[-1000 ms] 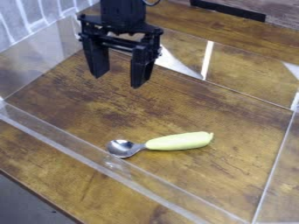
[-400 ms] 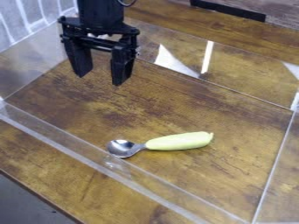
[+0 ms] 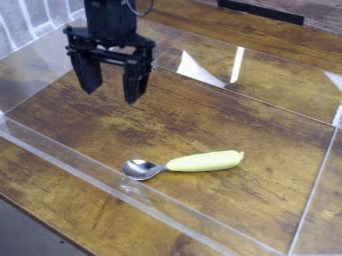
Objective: Move the green spoon to the right
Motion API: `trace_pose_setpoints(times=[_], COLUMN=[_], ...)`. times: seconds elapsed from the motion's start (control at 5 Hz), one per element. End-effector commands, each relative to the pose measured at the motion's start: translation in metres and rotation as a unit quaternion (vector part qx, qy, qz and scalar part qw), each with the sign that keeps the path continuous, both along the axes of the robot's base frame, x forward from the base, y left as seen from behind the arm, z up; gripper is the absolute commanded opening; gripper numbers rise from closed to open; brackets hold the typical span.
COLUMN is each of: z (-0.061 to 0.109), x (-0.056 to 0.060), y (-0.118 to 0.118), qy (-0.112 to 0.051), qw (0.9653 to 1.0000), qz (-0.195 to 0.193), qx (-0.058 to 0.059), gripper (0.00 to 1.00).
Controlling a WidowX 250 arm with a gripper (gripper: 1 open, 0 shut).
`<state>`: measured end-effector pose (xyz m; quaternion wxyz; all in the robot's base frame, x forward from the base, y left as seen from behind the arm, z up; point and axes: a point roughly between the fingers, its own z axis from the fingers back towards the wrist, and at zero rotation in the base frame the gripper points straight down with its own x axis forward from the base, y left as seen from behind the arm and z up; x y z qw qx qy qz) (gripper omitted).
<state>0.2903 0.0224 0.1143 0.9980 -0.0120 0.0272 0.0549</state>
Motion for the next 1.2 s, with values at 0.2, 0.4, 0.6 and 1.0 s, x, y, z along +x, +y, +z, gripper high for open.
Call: trace_pose_setpoints(times=[0.2, 0.4, 0.6, 1.0], z=[0.013, 0.018, 0.011, 0.018], x=[0.012, 0.017, 0.018, 0.022], y=[-0.004, -0.007, 0.004, 0.026], qy=[-0.008, -0.006, -0.002, -0.002], qw=[0.9997, 0.9994, 0.9990, 0.9999], qz=[0.019, 0.028, 0.042, -0.001], qx=[0.014, 0.018, 0.018, 0.012], gripper=[1.00, 1.00, 1.00, 1.00])
